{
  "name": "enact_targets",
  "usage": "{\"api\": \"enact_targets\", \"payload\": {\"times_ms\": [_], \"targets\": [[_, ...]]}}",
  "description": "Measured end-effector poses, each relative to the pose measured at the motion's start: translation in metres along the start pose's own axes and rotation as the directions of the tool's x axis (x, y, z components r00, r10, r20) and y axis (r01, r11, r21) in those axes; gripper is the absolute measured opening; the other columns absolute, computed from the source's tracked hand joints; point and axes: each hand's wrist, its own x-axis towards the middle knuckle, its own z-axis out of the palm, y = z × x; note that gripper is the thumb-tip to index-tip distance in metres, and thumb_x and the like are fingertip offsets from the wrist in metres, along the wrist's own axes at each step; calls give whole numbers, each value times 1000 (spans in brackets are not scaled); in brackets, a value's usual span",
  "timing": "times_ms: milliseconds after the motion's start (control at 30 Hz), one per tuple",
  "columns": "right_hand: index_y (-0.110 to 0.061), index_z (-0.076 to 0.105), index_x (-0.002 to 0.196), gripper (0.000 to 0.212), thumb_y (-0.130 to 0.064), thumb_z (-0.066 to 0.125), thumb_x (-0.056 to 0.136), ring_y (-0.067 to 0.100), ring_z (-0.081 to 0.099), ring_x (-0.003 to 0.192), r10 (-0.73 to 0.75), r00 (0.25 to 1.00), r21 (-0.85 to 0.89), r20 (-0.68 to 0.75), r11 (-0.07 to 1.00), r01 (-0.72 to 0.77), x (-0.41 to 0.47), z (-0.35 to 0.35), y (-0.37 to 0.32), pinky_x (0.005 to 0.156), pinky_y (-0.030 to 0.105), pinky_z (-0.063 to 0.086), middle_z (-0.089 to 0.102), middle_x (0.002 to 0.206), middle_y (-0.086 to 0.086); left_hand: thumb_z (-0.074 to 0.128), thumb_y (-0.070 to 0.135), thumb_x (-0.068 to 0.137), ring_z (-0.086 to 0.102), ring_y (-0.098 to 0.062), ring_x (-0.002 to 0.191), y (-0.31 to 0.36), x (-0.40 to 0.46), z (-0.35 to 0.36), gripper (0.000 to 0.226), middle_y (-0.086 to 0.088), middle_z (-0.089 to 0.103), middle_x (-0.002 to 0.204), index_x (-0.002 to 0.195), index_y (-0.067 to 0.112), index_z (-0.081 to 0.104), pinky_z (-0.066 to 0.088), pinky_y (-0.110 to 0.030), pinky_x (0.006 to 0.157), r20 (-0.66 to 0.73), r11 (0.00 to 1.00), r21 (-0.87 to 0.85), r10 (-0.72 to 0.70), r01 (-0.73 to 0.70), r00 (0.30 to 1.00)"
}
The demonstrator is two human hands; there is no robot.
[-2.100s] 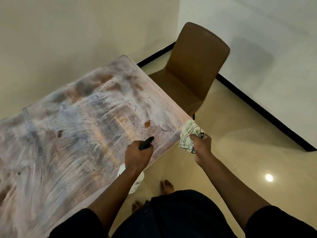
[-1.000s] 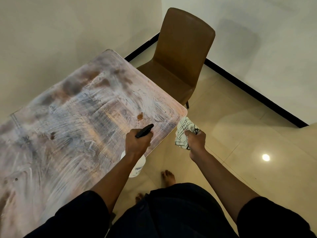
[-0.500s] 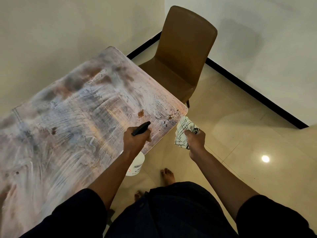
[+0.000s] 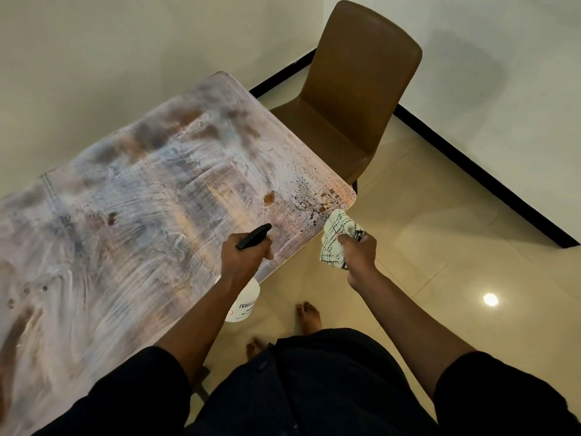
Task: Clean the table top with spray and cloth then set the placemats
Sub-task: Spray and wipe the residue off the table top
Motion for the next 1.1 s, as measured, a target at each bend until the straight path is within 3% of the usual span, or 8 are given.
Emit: {"api": "enact_targets", "payload": {"times_ms": [167,267,367,533,633,733,967,1100], "targets": [[-12,71,93,4,-10,70,90,28,75,80,-14,1000,-42,19,999,14,-3,5,2,68,43,62,76,96,14,74,19,94,51,-15,41,-17,-9,-11,28,-17,69,56,70,7,80,50,-31,59,-23,1000,2,-15,15,1000],[-13,70,96,7,-8,68,92,22,73,73,-20,999,-46,36,999,21,-6,7,3,59,31,59,74,91,10,74,19,97,57,-7,46,-20,-17,-16,13,-13,76,66,89,20,84,46,-23,56,-8,998,-61,-28,28,1000],[-15,70,102,12,-8,67,93,20,72,72,-18,998,-52,59,998,21,-9,10,3,60,30,59,73,89,5,77,23,96,62,-15,55,-28,-22,-20,19,-11,78,70,80,32,80,47,-25,56,-17,998,-67,-17,16,1000],[-15,70,101,11,-8,68,93,22,72,74,-15,997,-83,81,996,21,-11,19,7,69,40,63,74,91,6,73,27,86,49,-14,40,-44,-31,-31,30,-20,69,59,68,3,76,48,-31,61,-39,995,-90,-52,49,998],[-13,69,106,14,-6,66,94,20,72,74,-21,995,-80,102,996,29,-15,24,7,64,32,60,73,91,6,76,22,95,58,-17,51,-47,-36,-37,17,-13,75,65,80,20,83,47,-27,56,-38,993,-106,-63,59,997],[-12,70,109,16,-8,67,93,26,73,82,-20,993,-106,115,994,32,-17,30,11,71,40,62,75,98,10,77,23,97,68,-20,64,-53,-41,-45,19,-10,79,71,85,38,81,45,-25,53,-69,990,-122,-73,64,995],[-10,70,110,18,-9,68,92,28,75,81,-7,990,-152,142,988,28,-28,47,19,74,49,62,75,90,7,78,24,91,52,-13,43,-76,-55,-69,27,-10,68,57,69,9,74,46,-32,60,-100,987,-121,-120,108,988],[-8,69,111,21,-10,68,91,30,75,82,0,988,-185,155,982,29,-35,56,24,72,51,62,76,95,12,76,24,99,65,-16,58,-85,-61,-80,34,-10,80,73,72,45,81,47,-28,59,-100,989,-124,-97,84,990]]}}
